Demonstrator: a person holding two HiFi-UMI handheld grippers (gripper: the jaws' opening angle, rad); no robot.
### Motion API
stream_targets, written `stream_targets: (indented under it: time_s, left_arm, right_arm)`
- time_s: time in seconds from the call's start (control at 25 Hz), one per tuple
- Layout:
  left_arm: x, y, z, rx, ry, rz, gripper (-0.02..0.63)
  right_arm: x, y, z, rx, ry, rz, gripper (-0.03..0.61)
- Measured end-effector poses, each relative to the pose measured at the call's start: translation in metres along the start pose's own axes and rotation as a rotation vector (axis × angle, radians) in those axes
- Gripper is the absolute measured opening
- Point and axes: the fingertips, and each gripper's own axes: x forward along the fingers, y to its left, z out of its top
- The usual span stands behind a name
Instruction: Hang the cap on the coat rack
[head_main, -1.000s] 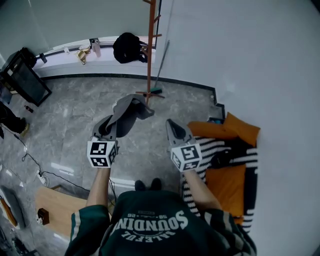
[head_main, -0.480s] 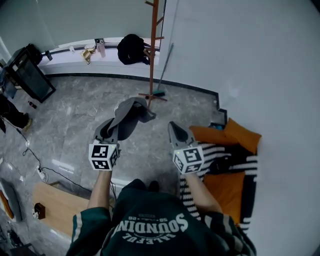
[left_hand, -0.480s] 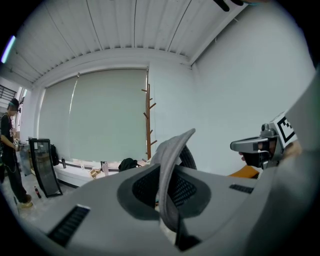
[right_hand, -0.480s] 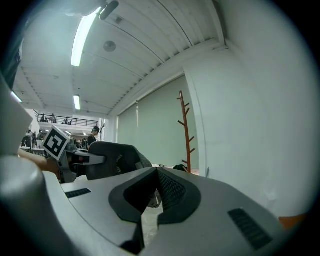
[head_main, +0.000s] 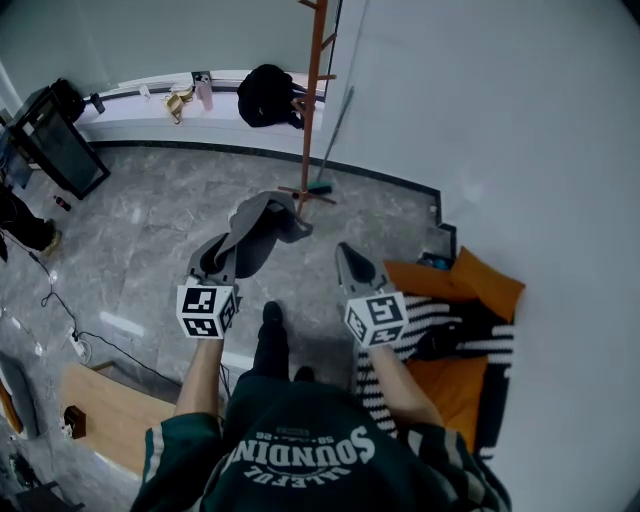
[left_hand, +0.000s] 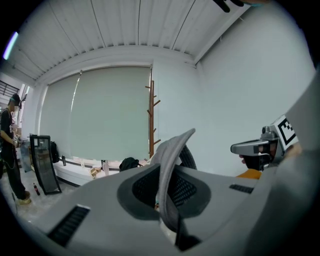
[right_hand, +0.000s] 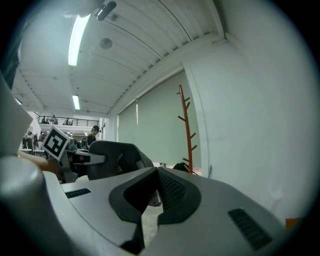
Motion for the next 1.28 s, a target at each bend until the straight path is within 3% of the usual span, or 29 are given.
stream_targets:
  time_s: [0.36,0.68,1.28]
  left_arm:
    - [0.095,0.065,0.009,-0.042,0.009,-0.016,0.014]
    - [0.179,0.132,0.033,-0.028,0.006,-0.056,0.014]
    - [0.261,0.199,0.042,-0.027,0.039,-0.097,0.014]
  right_arm:
    - [0.112,-0.031,0.015,-0.01,0.022,-0.009,-0.002]
    - [0.205,-0.049,0.033,0.0,0.032,-0.054,-0.002]
    - [0.284,-0.071,0.032,0.041,0.052,-0.119,-0.002]
